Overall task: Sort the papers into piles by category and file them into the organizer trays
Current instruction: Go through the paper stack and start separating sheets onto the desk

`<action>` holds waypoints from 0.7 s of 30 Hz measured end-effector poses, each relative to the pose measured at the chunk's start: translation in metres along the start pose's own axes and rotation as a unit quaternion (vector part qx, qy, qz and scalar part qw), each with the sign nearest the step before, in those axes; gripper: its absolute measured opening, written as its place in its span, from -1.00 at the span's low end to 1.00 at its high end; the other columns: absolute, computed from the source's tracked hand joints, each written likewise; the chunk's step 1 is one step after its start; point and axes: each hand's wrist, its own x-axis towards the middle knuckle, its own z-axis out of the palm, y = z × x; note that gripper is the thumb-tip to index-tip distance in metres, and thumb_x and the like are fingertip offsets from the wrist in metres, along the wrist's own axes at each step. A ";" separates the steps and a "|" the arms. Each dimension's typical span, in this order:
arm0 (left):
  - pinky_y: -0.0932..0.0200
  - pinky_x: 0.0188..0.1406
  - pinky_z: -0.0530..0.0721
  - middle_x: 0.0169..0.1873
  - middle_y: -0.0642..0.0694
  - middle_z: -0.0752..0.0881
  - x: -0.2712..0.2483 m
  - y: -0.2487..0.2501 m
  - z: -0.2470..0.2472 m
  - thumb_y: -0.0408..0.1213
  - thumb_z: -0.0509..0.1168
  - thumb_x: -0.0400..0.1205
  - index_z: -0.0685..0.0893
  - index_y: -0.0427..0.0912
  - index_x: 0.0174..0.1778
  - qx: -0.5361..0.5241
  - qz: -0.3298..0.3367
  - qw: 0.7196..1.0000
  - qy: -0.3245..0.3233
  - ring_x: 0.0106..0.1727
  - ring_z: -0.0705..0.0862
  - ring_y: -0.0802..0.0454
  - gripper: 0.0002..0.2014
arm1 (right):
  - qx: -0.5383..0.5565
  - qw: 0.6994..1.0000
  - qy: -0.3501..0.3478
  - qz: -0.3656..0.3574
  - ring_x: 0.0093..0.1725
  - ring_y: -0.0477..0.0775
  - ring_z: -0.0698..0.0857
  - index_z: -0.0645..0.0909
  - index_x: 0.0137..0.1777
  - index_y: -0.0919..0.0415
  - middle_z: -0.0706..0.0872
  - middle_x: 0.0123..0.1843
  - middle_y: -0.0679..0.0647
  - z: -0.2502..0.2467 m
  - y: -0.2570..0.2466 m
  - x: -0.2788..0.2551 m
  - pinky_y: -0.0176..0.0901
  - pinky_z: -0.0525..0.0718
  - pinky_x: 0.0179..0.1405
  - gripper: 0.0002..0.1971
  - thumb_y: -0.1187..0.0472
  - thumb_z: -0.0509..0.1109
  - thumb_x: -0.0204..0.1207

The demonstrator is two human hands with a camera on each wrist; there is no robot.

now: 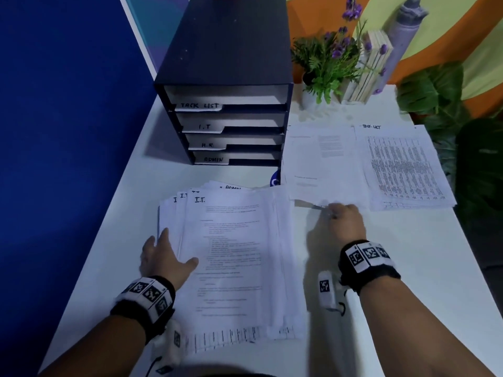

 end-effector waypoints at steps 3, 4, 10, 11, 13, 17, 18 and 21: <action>-0.25 0.49 0.41 0.57 -0.26 0.25 0.002 -0.009 -0.002 -0.05 0.63 0.30 -0.03 -0.01 0.69 -0.040 0.007 0.999 -0.006 0.56 0.30 -0.23 0.18 | -0.029 0.998 -0.047 -0.032 0.39 0.29 0.51 0.61 0.32 0.14 0.52 0.44 0.17 0.005 -0.011 -0.008 0.13 0.50 0.28 -0.65 0.27 0.20 0.58; -0.25 0.48 0.42 0.55 -0.26 0.30 -0.001 -0.011 -0.003 -0.09 0.64 0.30 -0.04 0.00 0.69 -0.054 0.016 0.998 0.000 0.55 0.33 -0.23 0.18 | -0.025 0.996 -0.076 -0.049 0.45 0.27 0.47 0.54 0.40 0.18 0.48 0.49 0.16 0.003 -0.016 -0.009 0.14 0.48 0.32 -0.59 0.35 0.19 0.55; -0.08 0.35 0.57 0.43 -0.13 0.54 -0.008 -0.018 -0.007 -0.22 0.58 0.41 0.14 -0.02 0.63 -0.185 0.041 0.982 0.005 0.33 0.60 -0.15 -0.05 | 0.135 0.984 -0.111 -0.032 0.21 0.25 0.68 0.60 0.38 0.25 0.67 0.30 0.27 0.001 -0.040 -0.042 -0.10 0.63 0.22 -0.61 0.40 0.22 0.58; -0.08 0.32 0.59 0.39 -0.13 0.58 -0.009 -0.020 -0.007 -0.20 0.57 0.42 0.22 -0.04 0.60 -0.195 0.029 0.980 -0.007 0.28 0.63 -0.14 -0.11 | 0.180 0.974 -0.135 -0.017 -0.01 0.19 0.73 0.67 0.28 0.25 0.76 0.10 0.22 0.005 -0.044 -0.059 -0.19 0.71 -0.05 -0.61 0.47 0.22 0.51; -0.06 0.27 0.63 0.30 -0.10 0.65 -0.009 -0.023 -0.005 -0.21 0.55 0.43 0.39 -0.06 0.49 -0.220 0.027 0.975 -0.025 0.20 0.66 -0.12 -0.28 | 0.221 0.958 -0.182 -0.014 -0.24 0.08 0.70 0.73 0.10 0.23 0.76 -0.22 0.06 0.014 -0.048 -0.093 -0.28 0.66 -0.33 -0.58 0.48 0.23 0.29; -0.02 0.25 0.62 0.17 -0.01 0.66 -0.013 -0.024 -0.007 -0.28 0.55 0.44 0.45 -0.06 0.46 -0.262 0.045 0.964 -0.023 0.15 0.66 -0.08 -0.34 | 0.218 0.958 -0.151 -0.112 -0.11 0.09 0.67 0.72 0.07 0.25 0.71 -0.12 0.12 0.035 -0.050 -0.134 -0.28 0.55 -0.26 -0.54 0.48 0.18 0.21; 0.01 0.22 0.62 0.14 0.01 0.65 -0.014 -0.024 -0.009 -0.28 0.55 0.45 0.45 -0.05 0.45 -0.269 0.045 0.962 -0.019 0.12 0.66 -0.06 -0.34 | 0.216 0.955 -0.136 -0.149 -0.15 0.08 0.62 0.73 0.07 0.24 0.68 -0.16 0.10 0.039 -0.050 -0.138 -0.27 0.49 -0.26 -0.57 0.48 0.18 0.29; 0.05 0.15 0.62 0.01 0.02 0.65 -0.014 -0.026 -0.012 -0.28 0.54 0.46 0.49 -0.06 0.38 -0.260 0.048 0.964 -0.035 0.04 0.66 -0.06 -0.42 | 0.144 0.967 -0.071 -0.200 -0.08 0.04 0.54 0.72 0.16 0.17 0.57 -0.15 0.01 0.047 -0.050 -0.150 -0.17 0.49 -0.15 -0.62 0.46 0.25 0.43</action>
